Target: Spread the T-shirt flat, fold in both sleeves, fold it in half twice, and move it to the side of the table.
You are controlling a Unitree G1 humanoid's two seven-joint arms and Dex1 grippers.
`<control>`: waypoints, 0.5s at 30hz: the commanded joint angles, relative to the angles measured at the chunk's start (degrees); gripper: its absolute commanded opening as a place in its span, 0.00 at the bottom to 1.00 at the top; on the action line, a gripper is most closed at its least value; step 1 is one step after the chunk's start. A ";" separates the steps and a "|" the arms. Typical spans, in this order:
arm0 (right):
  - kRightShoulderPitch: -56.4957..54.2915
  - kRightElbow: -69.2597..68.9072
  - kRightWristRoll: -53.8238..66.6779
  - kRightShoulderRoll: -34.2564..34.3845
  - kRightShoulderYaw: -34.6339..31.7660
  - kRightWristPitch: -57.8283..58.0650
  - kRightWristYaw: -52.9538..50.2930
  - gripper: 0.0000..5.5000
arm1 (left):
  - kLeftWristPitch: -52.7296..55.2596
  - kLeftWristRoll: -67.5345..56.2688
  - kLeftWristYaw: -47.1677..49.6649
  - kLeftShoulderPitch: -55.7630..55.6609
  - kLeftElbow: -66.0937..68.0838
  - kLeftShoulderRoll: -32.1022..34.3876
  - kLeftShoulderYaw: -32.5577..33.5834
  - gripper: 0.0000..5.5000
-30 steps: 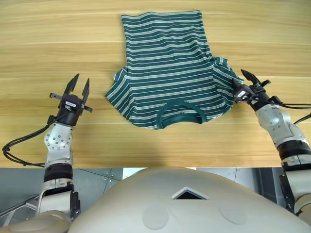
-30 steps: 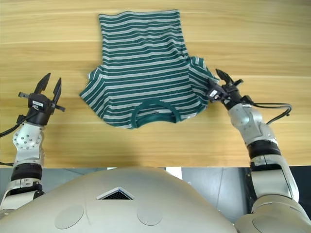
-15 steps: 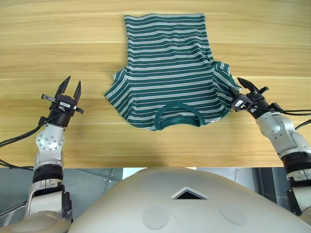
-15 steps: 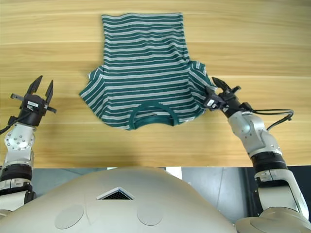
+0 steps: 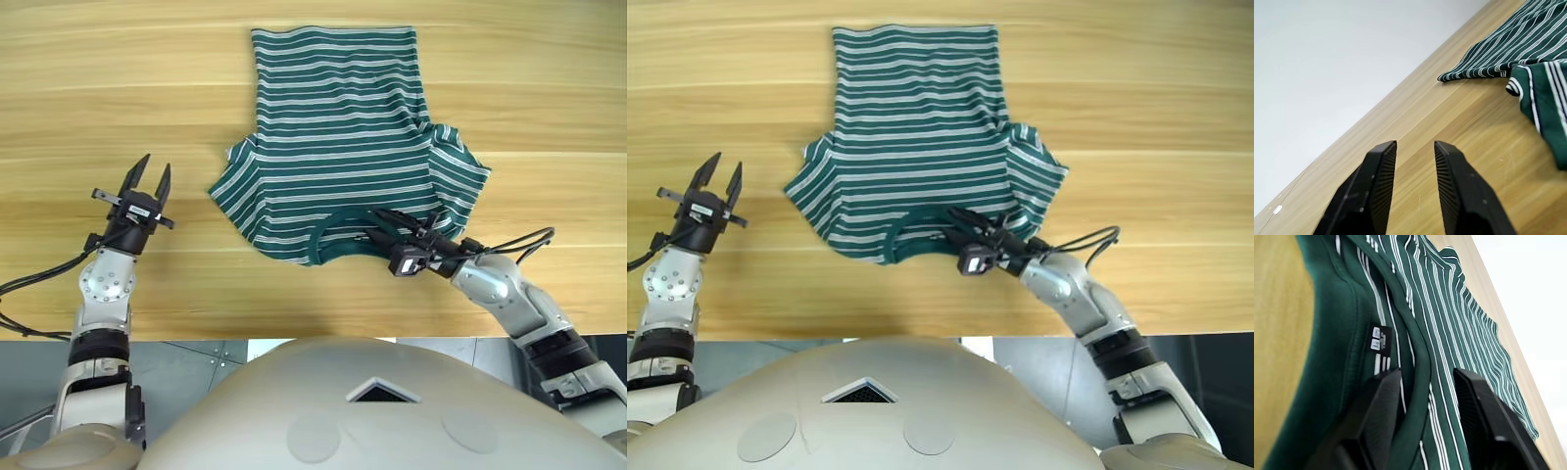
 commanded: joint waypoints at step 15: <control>-8.45 -8.67 36.05 14.39 -14.25 -2.62 -5.31 0.36 | 3.85 12.97 6.65 6.75 -15.58 3.74 3.20 0.26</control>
